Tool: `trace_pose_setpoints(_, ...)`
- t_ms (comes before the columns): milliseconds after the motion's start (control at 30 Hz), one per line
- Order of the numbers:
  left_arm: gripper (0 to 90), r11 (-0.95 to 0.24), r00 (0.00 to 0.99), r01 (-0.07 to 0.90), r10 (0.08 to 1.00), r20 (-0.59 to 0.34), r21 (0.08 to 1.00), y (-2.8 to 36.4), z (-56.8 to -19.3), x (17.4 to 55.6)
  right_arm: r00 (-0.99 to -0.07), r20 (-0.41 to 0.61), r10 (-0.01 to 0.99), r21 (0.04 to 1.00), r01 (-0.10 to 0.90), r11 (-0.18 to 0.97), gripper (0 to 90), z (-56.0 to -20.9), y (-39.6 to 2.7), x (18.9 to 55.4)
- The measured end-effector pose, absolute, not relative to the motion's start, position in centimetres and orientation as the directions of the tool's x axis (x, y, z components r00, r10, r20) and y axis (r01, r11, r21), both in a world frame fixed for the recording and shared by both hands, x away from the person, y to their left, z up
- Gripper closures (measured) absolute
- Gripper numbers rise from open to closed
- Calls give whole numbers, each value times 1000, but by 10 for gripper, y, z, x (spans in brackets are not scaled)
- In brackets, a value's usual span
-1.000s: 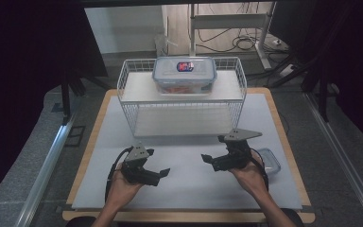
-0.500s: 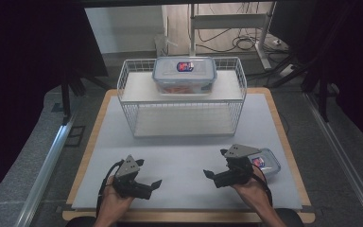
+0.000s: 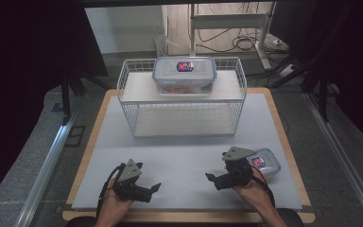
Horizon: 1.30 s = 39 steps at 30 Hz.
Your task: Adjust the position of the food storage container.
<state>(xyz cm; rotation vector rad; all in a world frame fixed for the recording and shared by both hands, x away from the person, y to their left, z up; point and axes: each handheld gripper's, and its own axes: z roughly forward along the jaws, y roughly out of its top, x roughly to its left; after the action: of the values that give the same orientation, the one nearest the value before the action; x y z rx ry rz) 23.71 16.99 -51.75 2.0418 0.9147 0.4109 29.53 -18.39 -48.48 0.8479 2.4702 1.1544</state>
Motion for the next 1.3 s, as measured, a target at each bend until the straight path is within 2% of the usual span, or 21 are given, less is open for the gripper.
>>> trace_pose_setpoints(200, 21, -378, 669, 469, 742, -42, 799, 171, -519, 238, -752, 12, 660, 756, 438, 486, 7, -482, -193, 300)
trace_pose_setpoints(267, 22, -382, 669, 468, 742, -37, 797, 170, -519, 238, -746, 23, 666, 756, 449, 477, 29, -482, -198, 302)
trace_pose_setpoints(333, 22, -387, 669, 469, 742, -34, 794, 170, -519, 238, -734, 30, 678, 750, 465, 471, 130, -481, -204, 304)
trace_pose_setpoints(600, 27, -384, 665, 474, 746, -37, 792, 172, -520, 239, -719, 26, 694, 768, 459, 447, 671, -468, -227, 304)
trace_pose_setpoints(667, 28, -384, 664, 477, 747, -37, 791, 172, -520, 239, -715, 13, 699, 771, 452, 448, 769, -468, -234, 306)
trace_pose_setpoints(800, 31, -384, 664, 482, 747, -42, 788, 173, -521, 240, -685, 5, 728, 781, 458, 426, 880, -464, -247, 307)
trace_pose_setpoints(1067, 34, -384, 658, 495, 751, -47, 780, 173, -522, 241, -594, 22, 804, 780, 514, 358, 899, -463, -278, 309)
trace_pose_setpoints(1300, 34, -365, 645, 504, 762, -60, 783, 175, -522, 242, -504, -5, 863, 773, 546, 323, 900, -461, -307, 306)
